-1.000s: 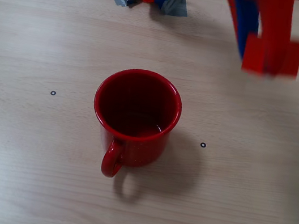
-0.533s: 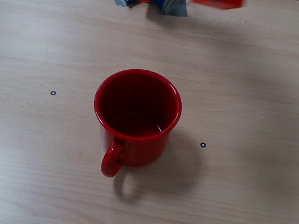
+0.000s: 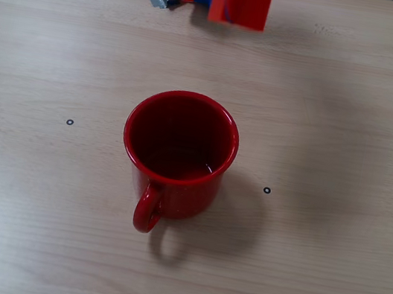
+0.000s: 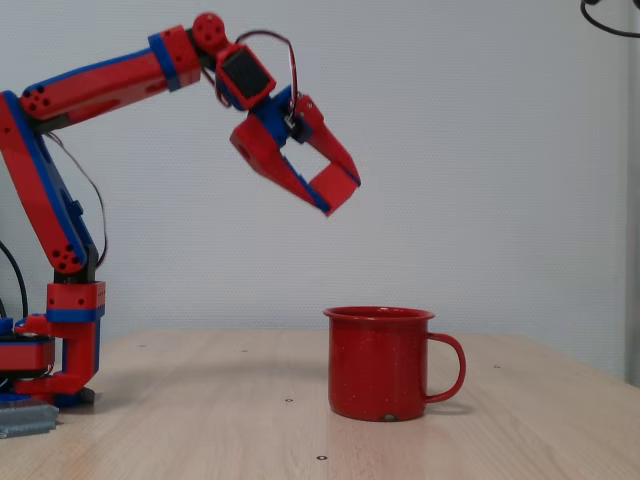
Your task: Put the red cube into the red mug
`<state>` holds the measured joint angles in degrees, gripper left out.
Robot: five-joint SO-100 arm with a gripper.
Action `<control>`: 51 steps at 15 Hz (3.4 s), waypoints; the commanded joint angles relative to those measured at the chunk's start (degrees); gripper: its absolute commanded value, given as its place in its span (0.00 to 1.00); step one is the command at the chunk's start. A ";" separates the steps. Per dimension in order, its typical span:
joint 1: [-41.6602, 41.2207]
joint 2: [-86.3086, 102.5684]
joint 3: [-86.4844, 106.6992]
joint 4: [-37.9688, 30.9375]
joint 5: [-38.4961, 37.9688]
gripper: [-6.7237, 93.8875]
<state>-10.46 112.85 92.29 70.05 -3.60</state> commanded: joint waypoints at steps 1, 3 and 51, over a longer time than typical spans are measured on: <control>1.41 5.10 4.13 -4.57 -1.32 0.07; 2.99 4.31 10.28 -9.84 -1.05 0.07; 6.50 78.05 79.01 -17.58 0.00 0.07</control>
<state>-1.93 187.65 170.95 53.79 -3.52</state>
